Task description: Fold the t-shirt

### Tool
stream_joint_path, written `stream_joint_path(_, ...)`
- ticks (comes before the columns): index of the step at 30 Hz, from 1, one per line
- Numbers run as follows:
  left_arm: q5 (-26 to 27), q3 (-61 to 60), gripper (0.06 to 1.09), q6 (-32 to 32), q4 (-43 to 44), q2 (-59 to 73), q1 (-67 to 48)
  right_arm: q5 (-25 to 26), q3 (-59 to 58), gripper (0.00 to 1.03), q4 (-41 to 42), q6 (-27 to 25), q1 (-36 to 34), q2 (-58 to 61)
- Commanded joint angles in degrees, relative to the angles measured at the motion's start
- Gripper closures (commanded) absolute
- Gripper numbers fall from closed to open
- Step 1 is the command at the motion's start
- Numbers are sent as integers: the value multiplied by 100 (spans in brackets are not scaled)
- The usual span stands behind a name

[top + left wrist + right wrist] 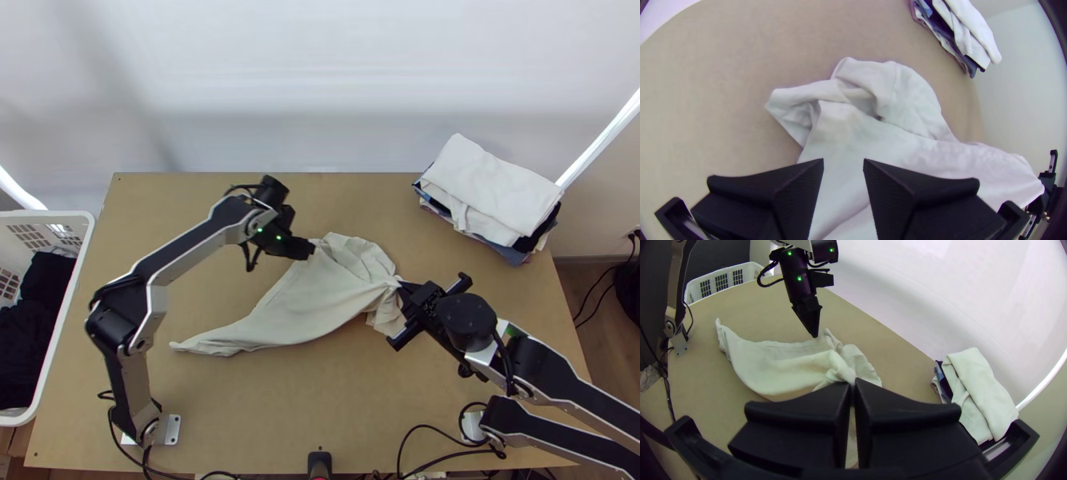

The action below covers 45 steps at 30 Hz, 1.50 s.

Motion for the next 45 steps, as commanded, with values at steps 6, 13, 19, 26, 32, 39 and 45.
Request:
stream_joint_path(6, -250, 430, 60, -163, 237, 468, -164, -7, -164, 100, 72, 131, 2, -38)
stream_joint_path(13, -611, 580, 60, 57, 237, 451, -103, -7, -200, 100, 72, 140, -16, -56)
stream_joint_path(19, -778, 738, 60, 171, 237, 635, -112, -7, -235, 100, 108, 175, -16, -73)
stream_joint_path(26, -830, 817, 60, 189, 237, 890, -191, -7, -226, 100, 99, 175, -24, -108)
stream_joint_path(32, -883, 764, 100, 189, 439, 837, -182, -7, -270, 100, 90, 175, -24, -135)
stream_joint_path(39, -892, 1160, 105, -137, 597, 284, 90, -7, -244, 100, 152, 158, -60, -91)
stream_joint_path(45, -892, 1599, 105, -409, 509, -349, 794, -7, -138, 100, 187, 70, -323, -47)
